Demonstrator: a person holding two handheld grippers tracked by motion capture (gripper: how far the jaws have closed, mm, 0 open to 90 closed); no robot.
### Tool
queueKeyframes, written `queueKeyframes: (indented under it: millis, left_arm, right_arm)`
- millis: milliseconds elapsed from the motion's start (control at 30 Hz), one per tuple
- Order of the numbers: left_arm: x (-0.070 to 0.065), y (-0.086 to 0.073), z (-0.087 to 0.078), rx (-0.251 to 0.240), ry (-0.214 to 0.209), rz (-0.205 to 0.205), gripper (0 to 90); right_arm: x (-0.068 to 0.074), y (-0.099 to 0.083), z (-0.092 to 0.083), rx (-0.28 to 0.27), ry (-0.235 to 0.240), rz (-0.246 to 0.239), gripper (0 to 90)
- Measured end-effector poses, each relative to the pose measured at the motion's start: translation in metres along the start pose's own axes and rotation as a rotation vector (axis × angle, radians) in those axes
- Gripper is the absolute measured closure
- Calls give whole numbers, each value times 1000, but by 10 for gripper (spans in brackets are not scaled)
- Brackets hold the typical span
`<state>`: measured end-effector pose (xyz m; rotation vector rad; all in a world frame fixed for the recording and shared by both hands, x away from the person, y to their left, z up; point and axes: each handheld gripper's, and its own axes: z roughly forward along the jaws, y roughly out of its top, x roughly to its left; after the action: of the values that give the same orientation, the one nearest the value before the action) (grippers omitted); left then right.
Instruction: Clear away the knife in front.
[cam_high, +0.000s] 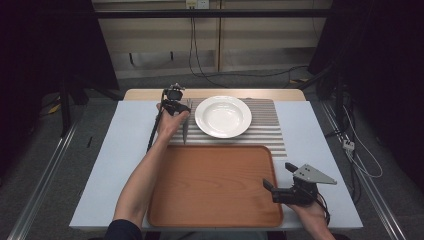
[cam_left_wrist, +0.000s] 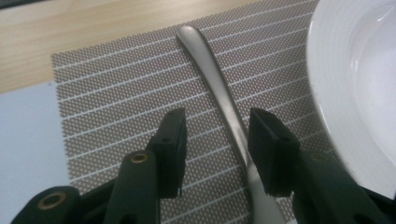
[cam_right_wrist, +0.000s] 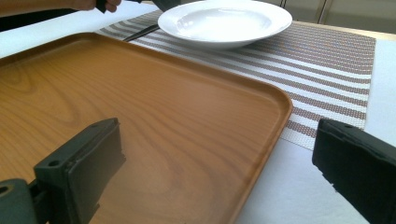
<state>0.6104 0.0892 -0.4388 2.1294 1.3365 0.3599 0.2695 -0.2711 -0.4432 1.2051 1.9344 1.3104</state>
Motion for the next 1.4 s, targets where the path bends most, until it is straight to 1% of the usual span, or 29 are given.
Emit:
queueKeyframes:
  millis: [33,67,133,167,200,233,267,300,333,400,433,500,633,700,733,767,800,867,933,967,1033,1133,1167,1267,1333,1367,1400]
  left_arm:
    - [-1,0,1,3,2,0,598]
    - [-2,1,2,4,-10,-2,603]
    - [-5,2,2,-1,-5,-3,626]
    - [-5,3,4,10,-5,6,657]
    - [-6,5,6,26,-11,6,675]
    - [-6,7,8,41,-14,8,676]
    - [-6,8,10,42,-12,10,687]
    - [-7,8,11,35,-19,-2,704]
    - [-8,8,13,44,-24,3,732]
    - [-11,8,14,48,7,31,745]
    - [-11,9,14,51,8,34,747]
    - [-10,9,13,58,2,35,753]
    - [-8,10,11,79,17,48,771]
    - [-5,10,10,95,1,49,787]
    - [-4,10,9,102,5,48,796]
    - [-2,10,8,108,6,60,801]
    - [-1,9,7,115,-1,73,802]
    - [1,9,5,131,-15,71,802]
    - [1,9,4,145,-6,80,802]
    - [1,9,4,145,-6,80,802]
    - [2,8,3,161,-14,65,801]
    - [4,7,3,160,-24,60,799]
    - [3,7,3,161,-19,53,798]
    - [-2,8,3,171,15,74,795]
    - [-1,8,3,167,11,68,794]
    - [0,8,3,170,1,63,794]
    - [0,8,3,169,2,59,794]
  right_arm:
    - [0,0,0,0,0,-1,17]
    - [0,0,0,0,0,-6,17]
    - [1,0,0,0,1,-10,17]
    - [1,0,0,-1,1,-9,17]
    - [1,0,0,-1,2,-9,17]
    - [0,0,0,-1,3,-8,17]
    - [0,0,0,-1,2,-7,17]
    - [0,0,0,0,2,-5,17]
    - [0,0,0,0,1,-5,17]
    - [0,0,-1,-4,0,-1,17]
    - [0,0,-1,-4,1,0,17]
    - [-1,0,-2,-4,-1,-1,17]
    - [-1,0,-2,-7,-5,3,17]
    - [-1,0,-3,-6,-4,0,17]
    - [-1,0,-3,-6,-4,-2,17]
    - [0,0,-3,-6,-5,-1,17]
    - [0,0,-3,-5,-5,0,17]
    - [-1,0,-2,-3,-8,1,17]
    - [0,0,-1,-2,-7,4,17]
    - [0,0,-1,-1,-8,2,17]
    - [0,0,-1,0,-5,-1,17]
    - [1,0,-1,0,-5,-6,17]
    - [1,0,-1,0,-6,-7,17]
    - [1,0,-2,-3,-8,-3,17]
    - [1,0,-2,-4,-9,-4,17]
    - [1,0,-2,-4,-8,-1,17]
    - [0,0,-2,-3,-8,-1,17]
